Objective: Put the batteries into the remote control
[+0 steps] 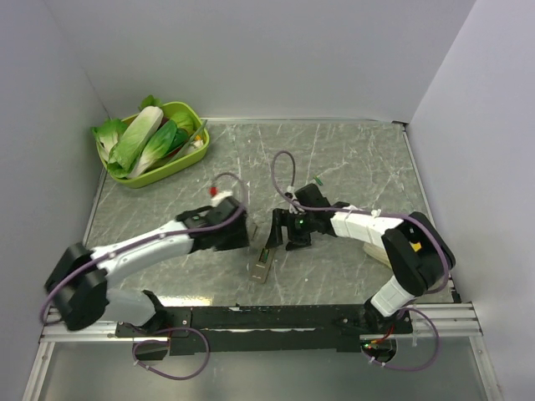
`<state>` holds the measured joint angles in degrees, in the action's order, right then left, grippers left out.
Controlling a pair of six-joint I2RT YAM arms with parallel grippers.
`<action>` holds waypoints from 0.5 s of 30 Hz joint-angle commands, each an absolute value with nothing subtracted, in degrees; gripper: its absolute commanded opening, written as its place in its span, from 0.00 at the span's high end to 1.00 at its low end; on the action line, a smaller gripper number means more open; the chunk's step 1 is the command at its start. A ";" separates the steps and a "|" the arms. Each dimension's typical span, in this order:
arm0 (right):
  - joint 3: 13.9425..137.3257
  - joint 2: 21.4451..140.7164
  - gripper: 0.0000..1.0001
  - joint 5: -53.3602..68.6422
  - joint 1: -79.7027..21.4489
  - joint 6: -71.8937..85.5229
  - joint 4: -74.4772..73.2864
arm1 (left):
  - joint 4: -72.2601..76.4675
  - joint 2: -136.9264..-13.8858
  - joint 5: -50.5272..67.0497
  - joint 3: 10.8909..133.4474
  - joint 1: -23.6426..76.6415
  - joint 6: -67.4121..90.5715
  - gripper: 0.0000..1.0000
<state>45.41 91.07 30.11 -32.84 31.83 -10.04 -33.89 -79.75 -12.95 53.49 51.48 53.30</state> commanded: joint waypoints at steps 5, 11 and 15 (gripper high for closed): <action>53.78 89.12 0.08 12.31 -44.81 35.67 -24.25 | -20.48 -58.81 -5.10 37.55 36.49 56.51 0.13; 59.67 94.39 0.08 6.08 -50.53 40.07 -29.44 | -16.88 -48.35 -1.76 29.28 28.40 57.48 0.05; 63.10 98.25 0.09 4.05 -52.99 43.85 -31.98 | -15.73 -44.13 0.78 25.41 25.06 57.22 0.06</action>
<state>59.07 94.63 9.43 -51.07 38.87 -26.89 -19.51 -46.89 -3.27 27.70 27.35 56.69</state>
